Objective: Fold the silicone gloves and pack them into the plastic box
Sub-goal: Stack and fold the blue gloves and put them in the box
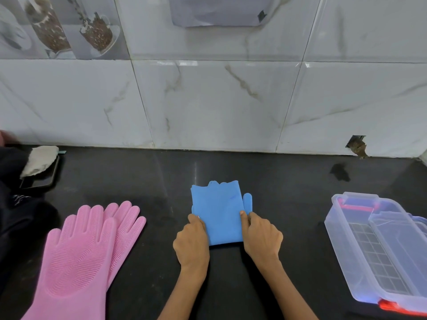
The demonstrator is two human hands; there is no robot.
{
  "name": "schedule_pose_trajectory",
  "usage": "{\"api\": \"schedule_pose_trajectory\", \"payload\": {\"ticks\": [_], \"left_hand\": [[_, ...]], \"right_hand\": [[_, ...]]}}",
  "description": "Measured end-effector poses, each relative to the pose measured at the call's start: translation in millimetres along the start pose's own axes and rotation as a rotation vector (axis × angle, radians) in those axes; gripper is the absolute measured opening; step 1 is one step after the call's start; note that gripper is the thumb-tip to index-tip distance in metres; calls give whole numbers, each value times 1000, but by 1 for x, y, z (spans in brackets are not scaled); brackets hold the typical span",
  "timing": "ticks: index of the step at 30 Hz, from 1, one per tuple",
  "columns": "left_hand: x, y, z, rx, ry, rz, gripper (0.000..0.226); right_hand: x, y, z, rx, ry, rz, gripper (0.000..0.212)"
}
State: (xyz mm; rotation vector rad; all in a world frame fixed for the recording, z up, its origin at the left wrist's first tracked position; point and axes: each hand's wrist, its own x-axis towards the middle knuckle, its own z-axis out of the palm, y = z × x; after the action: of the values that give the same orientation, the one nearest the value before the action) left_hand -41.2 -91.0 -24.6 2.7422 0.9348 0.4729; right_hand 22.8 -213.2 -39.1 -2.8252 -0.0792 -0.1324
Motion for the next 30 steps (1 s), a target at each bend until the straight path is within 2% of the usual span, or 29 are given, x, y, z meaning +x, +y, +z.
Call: {"api": "schedule_pose_trajectory", "payload": {"ticks": [2,3,4,6,7,8,12,14,15,18,21,24,30], "left_hand": [[2,1,-1,-4,8,-6,57],[2,1,-1,-2,11,-2,59],[2,3,-3,5,-6,1,54],[1,1,-1,64,-87,27,26],[5,2,0,70,-101,-6,13],[10,3,4,57,-111,-86,14],[30,4,4,-416,-260,-191,39],[41,8,1,-578,-416,-276,59],[45,8,1,-626,-474,-281,62],[45,5,3,-811,-535,-259,44],[34,-3,6,-1036,-517,-305,32],[28,-19,2,-1147,-551,-386,30],[22,-35,-5,-1184,-601,-540,47]], "right_hand": [[1,-3,1,32,-3,28,46],[-1,-5,1,54,13,44,44],[-3,-7,2,85,44,59,39],[-7,-9,4,113,113,96,27],[-7,-9,5,102,131,114,29],[-6,-9,6,83,124,111,34],[9,-10,7,99,18,-17,43],[17,-12,3,235,-58,-46,47],[20,-12,1,330,-93,-61,48],[18,-10,-5,720,-218,-67,43],[5,-7,-6,1124,-395,39,34],[-6,-3,-3,1218,-506,84,35],[-13,-1,-7,1297,-602,167,24]]}}
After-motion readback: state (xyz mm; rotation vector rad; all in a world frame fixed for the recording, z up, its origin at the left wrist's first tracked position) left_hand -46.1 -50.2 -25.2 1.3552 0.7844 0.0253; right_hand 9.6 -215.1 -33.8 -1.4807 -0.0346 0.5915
